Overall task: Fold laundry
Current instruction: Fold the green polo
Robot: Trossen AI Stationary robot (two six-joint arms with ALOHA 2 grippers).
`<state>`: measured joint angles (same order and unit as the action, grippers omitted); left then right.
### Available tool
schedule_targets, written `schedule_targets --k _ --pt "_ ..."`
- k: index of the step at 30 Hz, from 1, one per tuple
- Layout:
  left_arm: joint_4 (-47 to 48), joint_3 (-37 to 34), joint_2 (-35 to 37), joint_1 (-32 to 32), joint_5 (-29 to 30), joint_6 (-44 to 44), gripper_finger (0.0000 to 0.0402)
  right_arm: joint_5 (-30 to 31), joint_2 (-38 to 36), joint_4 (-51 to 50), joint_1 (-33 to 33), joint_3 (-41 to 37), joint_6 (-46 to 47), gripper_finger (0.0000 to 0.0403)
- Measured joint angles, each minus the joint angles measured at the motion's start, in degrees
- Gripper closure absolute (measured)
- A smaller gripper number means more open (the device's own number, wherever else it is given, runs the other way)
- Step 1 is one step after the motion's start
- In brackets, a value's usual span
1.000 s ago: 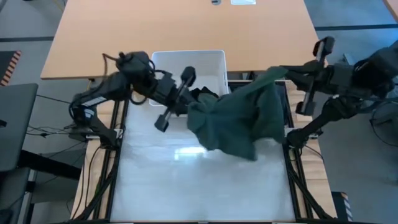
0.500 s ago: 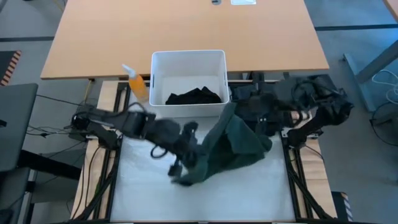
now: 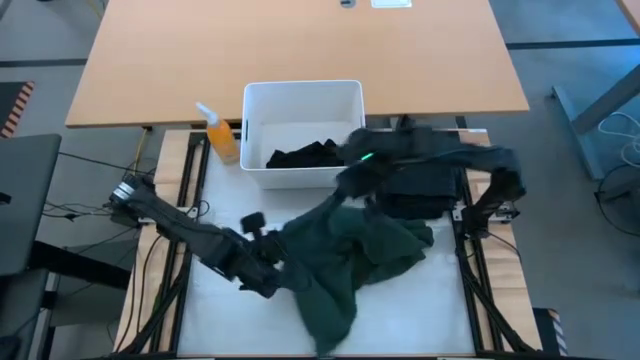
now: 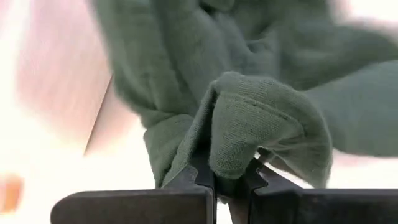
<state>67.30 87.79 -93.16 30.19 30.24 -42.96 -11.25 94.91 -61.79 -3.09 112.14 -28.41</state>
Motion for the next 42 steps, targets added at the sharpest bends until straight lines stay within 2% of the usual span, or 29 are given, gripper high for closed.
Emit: schedule_targets --k 5,9,13,18,20,24,27,29,33,35,37,39,42 --pt "-7.3 -21.2 2.9 0.9 -3.4 -10.2 0.0401 -7.0 5.1 11.9 0.0 -12.1 0.0 0.0384" --pt "-10.4 -30.1 4.8 0.8 -5.9 -12.2 0.0386 -9.3 9.5 17.0 0.4 -17.1 2.9 0.0384" --pt "-7.5 -31.7 5.2 0.9 -10.4 -7.2 0.0340 -10.7 13.4 19.0 1.3 -17.7 4.7 0.0384" --pt "4.1 -28.7 5.6 1.6 -11.5 -3.3 0.0265 -16.5 15.7 23.0 1.7 -17.7 7.5 0.0384" --pt "6.5 -28.0 7.9 2.9 -9.7 -2.6 0.0237 -17.3 15.8 25.5 1.5 -17.7 9.6 0.0384" --pt "4.0 -29.1 17.8 6.5 -0.8 -6.4 0.0201 -17.3 15.9 30.7 1.4 -17.7 12.4 0.0381" --pt "-6.4 -33.8 27.3 9.4 8.5 -8.7 0.0194 -17.3 15.9 34.6 1.5 -17.7 13.0 0.0382" --pt "-20.9 -39.3 32.4 10.4 13.3 -5.4 0.0193 -17.3 15.9 36.4 1.6 -17.7 13.8 0.0382" --pt "-53.8 -51.1 34.9 8.7 17.5 12.9 0.0196 -17.3 15.9 38.9 1.6 -17.7 13.9 0.0381" --pt "-63.7 -54.6 34.3 6.8 19.7 19.7 0.0199 -17.3 15.9 38.9 1.5 -17.7 14.0 0.0381" --pt "-67.6 -55.4 33.7 4.9 23.0 23.0 0.0200 -17.3 15.9 38.7 1.5 -17.7 14.6 0.0380" --pt "-67.7 -55.3 33.3 3.1 24.1 24.3 0.0200 -17.3 15.9 38.7 1.5 -17.7 15.6 0.0380" --pt "-68.8 -54.5 31.5 0.0 17.8 26.0 0.0200 -17.3 15.9 38.4 1.6 -17.7 16.4 0.0380"
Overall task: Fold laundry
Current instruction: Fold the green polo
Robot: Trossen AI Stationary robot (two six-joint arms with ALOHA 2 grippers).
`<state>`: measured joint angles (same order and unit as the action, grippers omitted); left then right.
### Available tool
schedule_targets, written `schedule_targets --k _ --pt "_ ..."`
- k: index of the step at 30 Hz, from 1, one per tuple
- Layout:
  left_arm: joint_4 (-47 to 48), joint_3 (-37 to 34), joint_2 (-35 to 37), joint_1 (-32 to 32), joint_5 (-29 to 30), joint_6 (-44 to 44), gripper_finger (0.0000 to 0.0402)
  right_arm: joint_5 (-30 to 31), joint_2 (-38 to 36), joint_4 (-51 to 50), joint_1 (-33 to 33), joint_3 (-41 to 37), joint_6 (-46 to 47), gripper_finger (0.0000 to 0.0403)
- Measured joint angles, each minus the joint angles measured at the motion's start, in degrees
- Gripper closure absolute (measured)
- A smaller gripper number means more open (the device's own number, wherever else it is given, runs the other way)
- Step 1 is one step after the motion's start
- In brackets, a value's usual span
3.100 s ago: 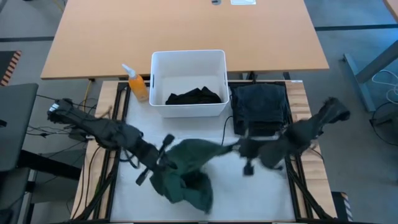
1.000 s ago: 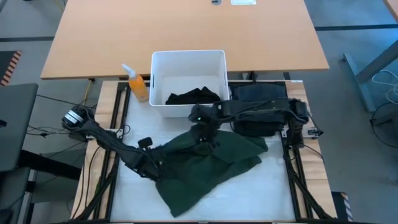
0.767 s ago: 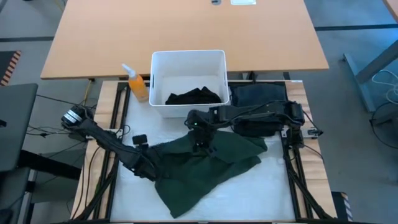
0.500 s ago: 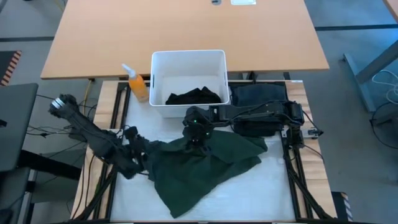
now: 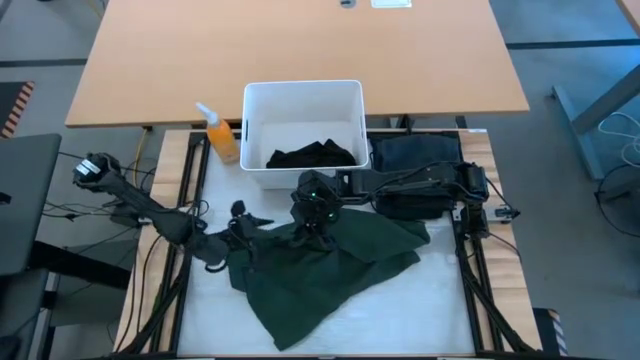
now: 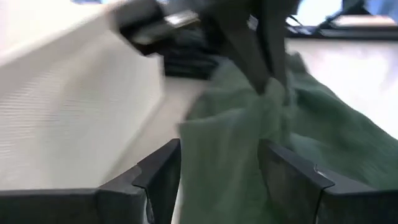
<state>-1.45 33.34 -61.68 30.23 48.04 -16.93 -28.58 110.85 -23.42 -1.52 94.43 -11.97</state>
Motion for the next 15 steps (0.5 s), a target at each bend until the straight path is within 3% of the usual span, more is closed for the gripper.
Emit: schedule_targets --k 5,15 --pt "-3.0 1.7 -3.2 -3.1 -9.7 3.6 0.0200 0.1 0.0 0.1 0.0 0.0 0.5 0.0379" --pt "1.9 8.1 0.4 -3.6 -9.0 11.3 0.0200 0.6 0.0 -0.8 -0.1 0.0 2.0 0.0379"
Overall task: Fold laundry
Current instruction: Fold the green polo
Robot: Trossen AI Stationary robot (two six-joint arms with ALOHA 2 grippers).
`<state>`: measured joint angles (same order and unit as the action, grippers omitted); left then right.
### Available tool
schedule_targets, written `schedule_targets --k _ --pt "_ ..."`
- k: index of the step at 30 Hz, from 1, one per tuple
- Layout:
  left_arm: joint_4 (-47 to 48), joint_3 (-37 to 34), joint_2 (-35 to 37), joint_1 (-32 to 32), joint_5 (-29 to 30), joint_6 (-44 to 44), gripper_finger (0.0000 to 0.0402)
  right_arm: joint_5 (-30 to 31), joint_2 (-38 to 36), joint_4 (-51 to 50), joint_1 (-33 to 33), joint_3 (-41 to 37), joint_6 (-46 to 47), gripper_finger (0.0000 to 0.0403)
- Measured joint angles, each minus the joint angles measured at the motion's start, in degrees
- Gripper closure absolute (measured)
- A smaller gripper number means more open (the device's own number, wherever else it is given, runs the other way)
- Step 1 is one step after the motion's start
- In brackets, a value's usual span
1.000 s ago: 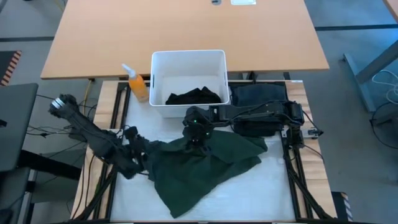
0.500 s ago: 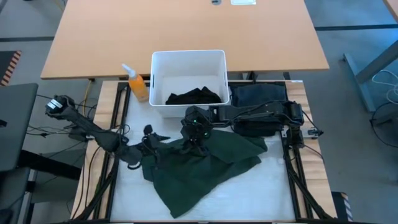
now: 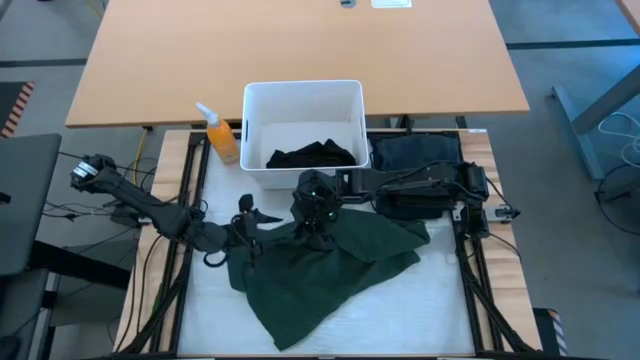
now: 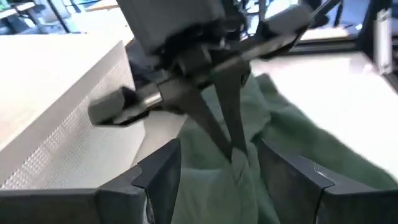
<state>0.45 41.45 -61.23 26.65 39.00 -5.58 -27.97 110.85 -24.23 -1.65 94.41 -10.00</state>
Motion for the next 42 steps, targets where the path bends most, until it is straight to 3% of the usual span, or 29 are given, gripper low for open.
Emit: schedule_targets --k 3,10,20,24,29,30,35,42 --pt "0.5 0.3 -0.6 -0.5 -5.2 -0.2 0.0200 0.0 0.0 0.0 0.0 0.0 0.6 0.0379" --pt "1.0 0.3 -7.9 -2.7 -8.6 -3.9 0.0200 1.2 0.0 0.4 -0.1 0.0 0.6 0.0379" --pt "-0.1 0.3 -10.9 -5.9 -8.1 -2.9 0.0204 1.2 0.0 -0.8 -0.1 0.0 1.0 0.0379" --pt "0.7 0.3 -10.9 -7.2 -13.5 -2.2 0.0247 1.0 0.0 -1.5 -0.1 0.0 1.0 0.0370" --pt "1.9 0.3 -10.9 -8.2 -17.2 -2.2 0.0376 0.5 0.0 -0.8 0.1 0.0 6.1 0.0334" --pt "1.9 0.3 -10.9 -8.4 -17.3 -2.2 0.0387 -0.7 0.1 -1.1 -0.1 0.3 7.5 0.0325" --pt "2.1 0.3 -10.9 -9.4 -17.1 -1.0 0.0399 -3.3 -0.4 -13.0 -0.7 5.5 5.6 0.0273" --pt "9.5 0.3 -9.5 -9.9 -14.1 -2.2 0.0401 11.7 -8.2 -29.7 2.4 5.6 7.0 0.0245"
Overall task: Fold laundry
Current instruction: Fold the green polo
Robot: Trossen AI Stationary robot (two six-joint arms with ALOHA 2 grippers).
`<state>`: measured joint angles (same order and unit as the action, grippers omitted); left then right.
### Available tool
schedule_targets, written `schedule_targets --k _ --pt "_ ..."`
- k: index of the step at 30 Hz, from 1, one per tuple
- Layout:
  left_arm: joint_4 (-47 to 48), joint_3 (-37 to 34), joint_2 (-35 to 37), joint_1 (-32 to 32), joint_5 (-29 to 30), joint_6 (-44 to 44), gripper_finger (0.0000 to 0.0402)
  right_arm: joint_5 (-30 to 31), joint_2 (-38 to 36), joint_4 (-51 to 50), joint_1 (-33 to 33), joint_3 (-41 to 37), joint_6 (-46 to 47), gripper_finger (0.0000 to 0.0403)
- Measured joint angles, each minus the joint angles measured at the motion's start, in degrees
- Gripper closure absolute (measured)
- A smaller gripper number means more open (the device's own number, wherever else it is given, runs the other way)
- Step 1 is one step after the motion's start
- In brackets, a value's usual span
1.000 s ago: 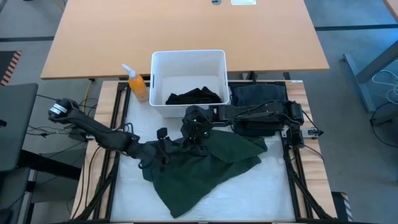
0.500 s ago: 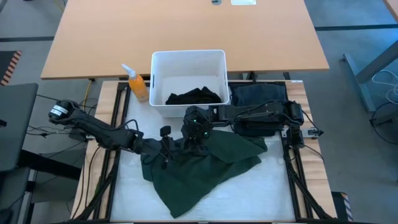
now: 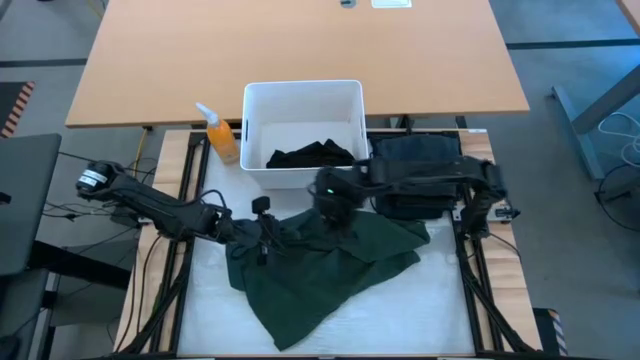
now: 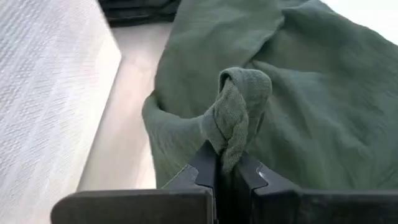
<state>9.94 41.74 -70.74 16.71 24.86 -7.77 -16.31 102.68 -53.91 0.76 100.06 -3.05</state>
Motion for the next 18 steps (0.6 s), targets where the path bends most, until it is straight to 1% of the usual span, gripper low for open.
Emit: schedule_targets --k 2,4,6,8,11,13,15,17,18 --pt "2.2 0.0 1.1 0.1 1.4 -0.4 0.0401 2.2 -3.9 -2.6 1.6 -2.9 1.7 0.0248" --pt "3.7 0.0 2.7 0.2 2.7 -0.5 0.0401 5.3 -8.8 -1.0 3.9 -8.3 4.2 0.0252" --pt "4.3 0.0 4.6 0.2 3.9 -0.2 0.0401 9.6 -14.1 3.0 6.5 -15.6 7.9 0.0256" --pt "5.0 0.0 6.3 0.3 4.7 0.1 0.0401 13.4 -19.3 9.1 9.1 -24.5 12.4 0.0260" --pt "6.2 0.0 8.5 0.3 5.7 1.1 0.0401 15.3 -24.7 19.4 12.5 -37.0 18.0 0.0263" --pt "6.7 0.0 9.3 0.0 6.5 1.1 0.0401 15.5 -26.3 26.3 14.9 -43.5 19.5 0.0263" --pt "8.2 0.0 10.1 -0.4 6.5 1.1 0.0401 17.2 -26.5 33.4 17.2 -48.1 21.9 0.0263" --pt "7.8 0.0 10.2 -0.6 6.6 0.8 0.0401 19.4 -25.0 37.6 19.2 -50.7 24.9 0.0264" --pt "8.0 0.0 10.2 -0.7 6.7 0.4 0.0401 20.9 -23.9 38.1 19.9 -51.1 26.3 0.0264"
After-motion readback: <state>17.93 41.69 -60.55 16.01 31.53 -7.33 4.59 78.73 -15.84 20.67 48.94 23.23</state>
